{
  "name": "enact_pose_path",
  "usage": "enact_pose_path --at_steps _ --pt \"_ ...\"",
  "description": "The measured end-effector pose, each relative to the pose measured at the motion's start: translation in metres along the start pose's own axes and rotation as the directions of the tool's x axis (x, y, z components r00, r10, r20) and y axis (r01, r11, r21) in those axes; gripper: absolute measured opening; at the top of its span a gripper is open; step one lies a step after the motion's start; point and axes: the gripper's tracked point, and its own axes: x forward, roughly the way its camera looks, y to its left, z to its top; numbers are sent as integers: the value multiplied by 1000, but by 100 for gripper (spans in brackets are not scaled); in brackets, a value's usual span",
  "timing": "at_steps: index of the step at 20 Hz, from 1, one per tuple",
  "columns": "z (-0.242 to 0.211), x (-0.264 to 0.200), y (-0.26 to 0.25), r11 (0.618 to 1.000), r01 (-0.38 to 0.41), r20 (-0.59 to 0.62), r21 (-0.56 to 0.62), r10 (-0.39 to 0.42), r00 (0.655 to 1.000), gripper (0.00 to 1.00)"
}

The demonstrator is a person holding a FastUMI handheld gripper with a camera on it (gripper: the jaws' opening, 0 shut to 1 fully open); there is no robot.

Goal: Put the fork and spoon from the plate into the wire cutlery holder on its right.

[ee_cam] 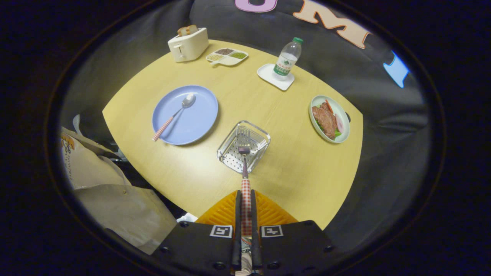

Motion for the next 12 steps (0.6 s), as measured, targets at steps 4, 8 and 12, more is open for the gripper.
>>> enact_pose_path --at_steps 4,8,12 --pt "-2 12 -5 999 -19 -58 -26 17 998 13" --pt "2 27 -2 997 -42 -115 -60 35 993 13" --pt "5 42 1 994 -69 -170 -89 53 984 13"
